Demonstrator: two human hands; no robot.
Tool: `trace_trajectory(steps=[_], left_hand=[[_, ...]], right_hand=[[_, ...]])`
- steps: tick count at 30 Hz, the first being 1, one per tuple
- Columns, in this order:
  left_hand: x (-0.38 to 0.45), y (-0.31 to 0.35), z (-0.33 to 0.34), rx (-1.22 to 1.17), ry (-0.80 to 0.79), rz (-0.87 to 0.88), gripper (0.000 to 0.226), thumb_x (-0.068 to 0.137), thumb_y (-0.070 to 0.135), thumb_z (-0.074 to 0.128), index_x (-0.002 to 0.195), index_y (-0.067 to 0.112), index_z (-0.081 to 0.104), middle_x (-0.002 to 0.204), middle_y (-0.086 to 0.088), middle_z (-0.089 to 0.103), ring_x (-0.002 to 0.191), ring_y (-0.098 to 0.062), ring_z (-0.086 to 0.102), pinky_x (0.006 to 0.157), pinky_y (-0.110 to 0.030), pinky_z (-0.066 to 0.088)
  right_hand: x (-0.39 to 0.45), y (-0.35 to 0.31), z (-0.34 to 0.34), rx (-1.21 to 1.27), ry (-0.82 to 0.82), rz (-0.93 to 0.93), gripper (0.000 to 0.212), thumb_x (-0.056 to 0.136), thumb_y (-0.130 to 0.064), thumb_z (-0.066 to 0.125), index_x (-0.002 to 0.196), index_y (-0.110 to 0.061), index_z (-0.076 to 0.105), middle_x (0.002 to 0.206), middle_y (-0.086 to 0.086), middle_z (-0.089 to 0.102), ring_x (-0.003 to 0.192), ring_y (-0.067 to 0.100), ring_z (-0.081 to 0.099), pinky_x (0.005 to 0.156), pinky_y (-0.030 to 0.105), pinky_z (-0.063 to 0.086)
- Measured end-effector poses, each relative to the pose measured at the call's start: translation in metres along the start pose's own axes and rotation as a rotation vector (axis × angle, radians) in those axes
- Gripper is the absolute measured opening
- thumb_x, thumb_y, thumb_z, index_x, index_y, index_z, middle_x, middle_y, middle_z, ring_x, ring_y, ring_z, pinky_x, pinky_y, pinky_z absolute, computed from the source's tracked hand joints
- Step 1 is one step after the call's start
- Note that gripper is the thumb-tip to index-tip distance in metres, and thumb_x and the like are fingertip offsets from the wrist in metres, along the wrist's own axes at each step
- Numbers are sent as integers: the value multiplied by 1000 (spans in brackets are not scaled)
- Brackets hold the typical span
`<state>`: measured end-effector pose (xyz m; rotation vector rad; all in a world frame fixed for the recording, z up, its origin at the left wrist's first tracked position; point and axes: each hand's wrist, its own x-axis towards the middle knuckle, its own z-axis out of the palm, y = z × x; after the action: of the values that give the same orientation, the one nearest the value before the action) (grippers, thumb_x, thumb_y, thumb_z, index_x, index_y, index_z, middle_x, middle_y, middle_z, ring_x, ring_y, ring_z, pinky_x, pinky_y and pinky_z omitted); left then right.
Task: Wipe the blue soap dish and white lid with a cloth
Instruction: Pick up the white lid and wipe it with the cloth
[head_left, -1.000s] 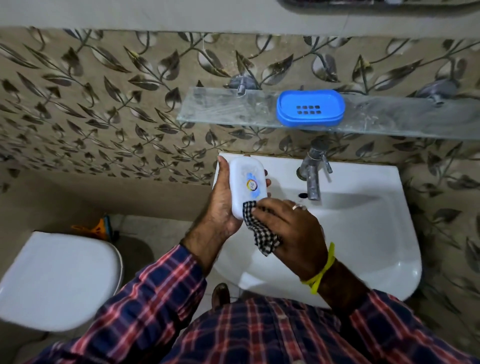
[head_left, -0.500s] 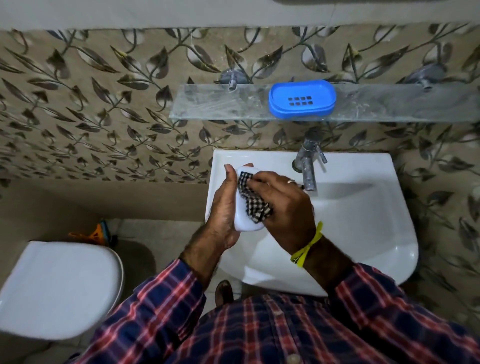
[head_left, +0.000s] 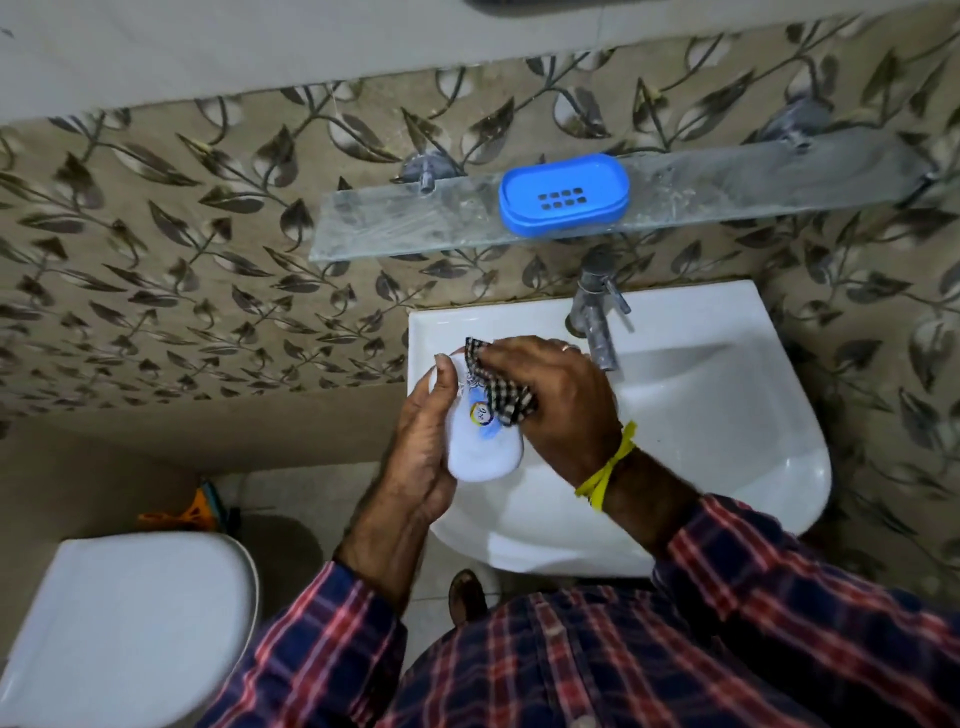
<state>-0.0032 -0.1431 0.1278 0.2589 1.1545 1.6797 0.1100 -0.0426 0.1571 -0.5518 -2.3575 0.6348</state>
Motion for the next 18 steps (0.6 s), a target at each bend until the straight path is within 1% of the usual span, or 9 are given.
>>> trace_trajectory(steps=[3,5,6,8,10,11,13,16,18], left_hand=[[1,-5,-1,-62,27,-8,67,95,49,56,140,1,47,124,-18,63,110,-32,66,87,-43,57],[2,-9,2,-18,73,31,61,95,47,57,134,1,52,120,-24,63,108,-37,65,91,-52,54],[3,-11,3,-23,51,55,57,97,44,56,131,-1,52,118,-25,61,109,-38,62,94,-52,52],[4,-8,8,-74,82,66,54,96,42,56,131,0,53,112,-22,61,99,-34,64,85,-43,56],[11,-2,7,-89,172,88,66,87,46,63,136,2,54,112,-20,65,90,-29,66,73,-37,60],[14,-2,4,-62,194,112,72,83,49,67,137,4,54,114,-20,65,89,-30,66,73,-37,61],[16,-3,2,-6,204,147,76,80,52,69,138,5,54,115,-19,66,92,-31,66,74,-38,61],[17,-7,3,-71,188,105,77,83,53,67,139,2,51,117,-24,63,97,-35,64,76,-41,60],[19,-3,4,-143,172,71,84,83,55,65,142,-1,47,115,-27,62,88,-33,70,71,-40,61]], right_hand=[[-26,-9,3,-37,-43,-145,34,81,-2,56,109,-10,73,114,9,71,95,31,68,83,39,53],[-28,-5,3,-19,-41,-71,39,74,2,61,109,-11,73,114,8,71,96,31,67,83,41,53],[-24,-2,4,2,-15,-17,41,72,2,62,109,-11,73,113,8,70,97,30,67,84,40,53],[-23,-6,5,-11,-8,-35,36,76,-2,58,108,-10,73,111,8,70,95,31,67,83,39,52],[-35,-11,6,-90,-60,-154,33,82,-6,56,109,-13,73,112,8,71,88,32,66,77,36,51],[-43,-11,5,-121,-87,-193,34,82,-6,58,110,-15,73,113,6,71,84,32,66,75,35,47],[-52,-3,2,-107,-91,-169,40,76,-2,66,112,-17,73,115,4,71,85,31,66,75,34,47],[-46,3,4,-38,-11,-82,37,76,-1,70,111,-16,73,114,5,71,92,29,67,79,37,52],[-48,2,6,-98,-48,-175,35,80,-4,70,112,-16,73,117,8,70,89,31,66,79,35,49]])
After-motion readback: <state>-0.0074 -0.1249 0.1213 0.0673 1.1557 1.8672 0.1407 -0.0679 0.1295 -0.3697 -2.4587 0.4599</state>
